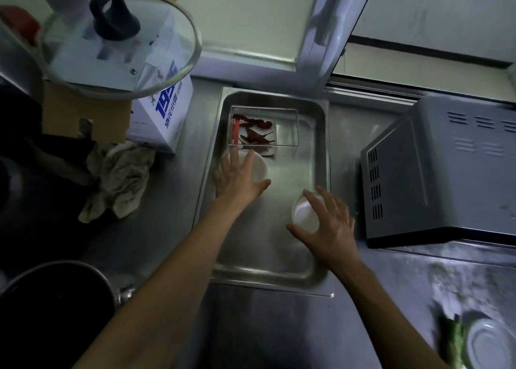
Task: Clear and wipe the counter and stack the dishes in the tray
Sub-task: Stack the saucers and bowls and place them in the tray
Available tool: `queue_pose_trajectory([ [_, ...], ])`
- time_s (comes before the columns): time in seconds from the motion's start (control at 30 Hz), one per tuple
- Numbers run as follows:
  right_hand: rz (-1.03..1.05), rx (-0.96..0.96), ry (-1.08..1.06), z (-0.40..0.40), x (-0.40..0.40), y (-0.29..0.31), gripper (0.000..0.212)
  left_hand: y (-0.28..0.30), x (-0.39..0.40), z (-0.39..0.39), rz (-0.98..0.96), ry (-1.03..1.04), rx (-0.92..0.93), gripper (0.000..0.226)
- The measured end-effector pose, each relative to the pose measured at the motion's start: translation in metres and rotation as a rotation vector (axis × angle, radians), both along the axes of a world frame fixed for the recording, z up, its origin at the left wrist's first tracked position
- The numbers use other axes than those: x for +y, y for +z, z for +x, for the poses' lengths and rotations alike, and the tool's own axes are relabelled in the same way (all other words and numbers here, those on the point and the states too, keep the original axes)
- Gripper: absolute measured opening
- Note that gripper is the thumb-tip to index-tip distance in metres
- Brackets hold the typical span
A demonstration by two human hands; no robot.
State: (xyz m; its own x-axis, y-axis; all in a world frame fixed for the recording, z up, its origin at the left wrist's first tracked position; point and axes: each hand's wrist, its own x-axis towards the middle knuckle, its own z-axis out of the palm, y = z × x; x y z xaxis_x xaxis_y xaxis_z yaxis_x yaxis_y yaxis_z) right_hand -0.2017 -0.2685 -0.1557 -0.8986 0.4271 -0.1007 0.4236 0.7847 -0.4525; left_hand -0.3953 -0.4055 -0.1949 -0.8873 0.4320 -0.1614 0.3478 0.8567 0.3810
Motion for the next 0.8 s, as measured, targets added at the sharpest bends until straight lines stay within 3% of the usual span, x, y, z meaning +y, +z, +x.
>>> queue_pose_trajectory([
  [0.37, -0.052, -0.036, -0.003, -0.032, 0.011, -0.019, 0.084, -0.041, -0.002, -0.007, -0.091, 0.014, -0.083, 0.101],
  [0.6, -0.06, -0.04, 0.046, -0.06, 0.01, -0.032, 0.085, -0.039, -0.003, -0.012, -0.113, -0.051, -0.105, 0.097],
  [0.8, -0.075, -0.012, 0.076, -0.094, 0.008, -0.033, 0.084, -0.018, -0.019, -0.009, 0.003, -0.021, -0.04, 0.06],
])
